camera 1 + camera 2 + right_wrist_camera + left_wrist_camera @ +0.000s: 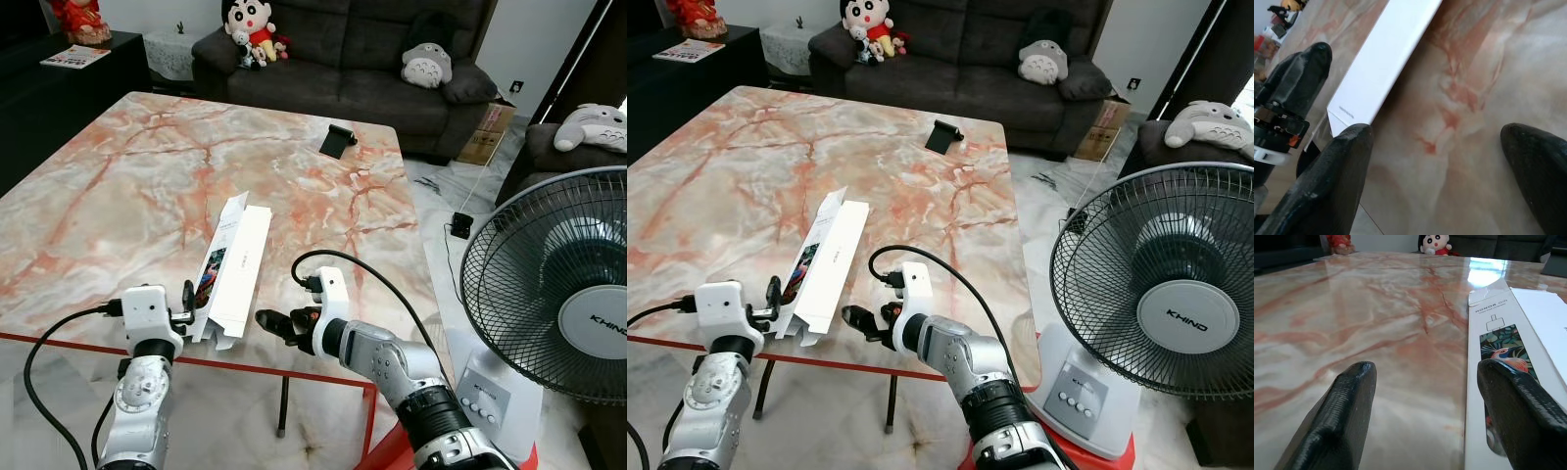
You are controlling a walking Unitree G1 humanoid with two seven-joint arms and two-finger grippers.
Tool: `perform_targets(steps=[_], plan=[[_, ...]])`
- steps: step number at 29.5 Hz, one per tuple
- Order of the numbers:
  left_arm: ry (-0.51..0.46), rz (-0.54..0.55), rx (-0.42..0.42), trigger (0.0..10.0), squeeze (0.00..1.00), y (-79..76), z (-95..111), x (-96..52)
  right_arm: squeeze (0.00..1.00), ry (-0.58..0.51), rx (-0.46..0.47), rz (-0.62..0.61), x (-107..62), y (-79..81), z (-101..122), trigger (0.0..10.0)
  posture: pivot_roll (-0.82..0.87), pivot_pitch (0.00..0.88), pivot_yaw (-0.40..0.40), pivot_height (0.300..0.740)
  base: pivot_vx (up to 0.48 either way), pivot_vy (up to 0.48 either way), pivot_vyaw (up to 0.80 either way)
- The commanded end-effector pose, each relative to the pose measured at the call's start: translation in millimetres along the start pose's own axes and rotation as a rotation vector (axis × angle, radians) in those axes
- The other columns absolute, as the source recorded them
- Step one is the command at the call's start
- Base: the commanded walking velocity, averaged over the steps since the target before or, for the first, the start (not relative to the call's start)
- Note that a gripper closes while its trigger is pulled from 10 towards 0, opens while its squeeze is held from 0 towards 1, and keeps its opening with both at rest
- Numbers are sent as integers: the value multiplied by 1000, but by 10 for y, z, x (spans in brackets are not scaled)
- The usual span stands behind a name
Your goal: Picking trash to rubbish bin
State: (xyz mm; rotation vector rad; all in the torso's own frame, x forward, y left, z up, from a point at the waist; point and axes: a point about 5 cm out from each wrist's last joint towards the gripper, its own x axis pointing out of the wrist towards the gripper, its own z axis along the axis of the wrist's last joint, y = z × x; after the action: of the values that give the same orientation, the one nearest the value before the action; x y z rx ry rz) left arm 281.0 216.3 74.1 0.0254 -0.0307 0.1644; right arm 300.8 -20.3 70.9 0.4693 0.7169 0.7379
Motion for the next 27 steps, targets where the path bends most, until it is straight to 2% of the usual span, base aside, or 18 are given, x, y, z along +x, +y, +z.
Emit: perform_targets(steps=[1, 3, 10, 27], plan=[[-6, -66, -8, 10000, 0, -128, 44, 28, 0, -6, -29, 45, 106, 186, 84, 10000, 33, 30, -123, 740, 0, 0, 0], [22, -160, -29, 10000, 0, -311, 10, 17, 0, -10, -28, 76, 131, 250, 106, 10000, 31, 32, -121, 740, 0, 0, 0], [48, -269, -41, 10000, 0, -511, -7, 3, 0, -13, -16, 106, 151, 305, 133, 10000, 30, 31, -122, 740, 0, 0, 0], [60, -306, -52, 10000, 0, -519, 8, -8, 0, 11, 1, 206, 257, 529, 106, 10000, 37, 30, -122, 740, 0, 0, 0]])
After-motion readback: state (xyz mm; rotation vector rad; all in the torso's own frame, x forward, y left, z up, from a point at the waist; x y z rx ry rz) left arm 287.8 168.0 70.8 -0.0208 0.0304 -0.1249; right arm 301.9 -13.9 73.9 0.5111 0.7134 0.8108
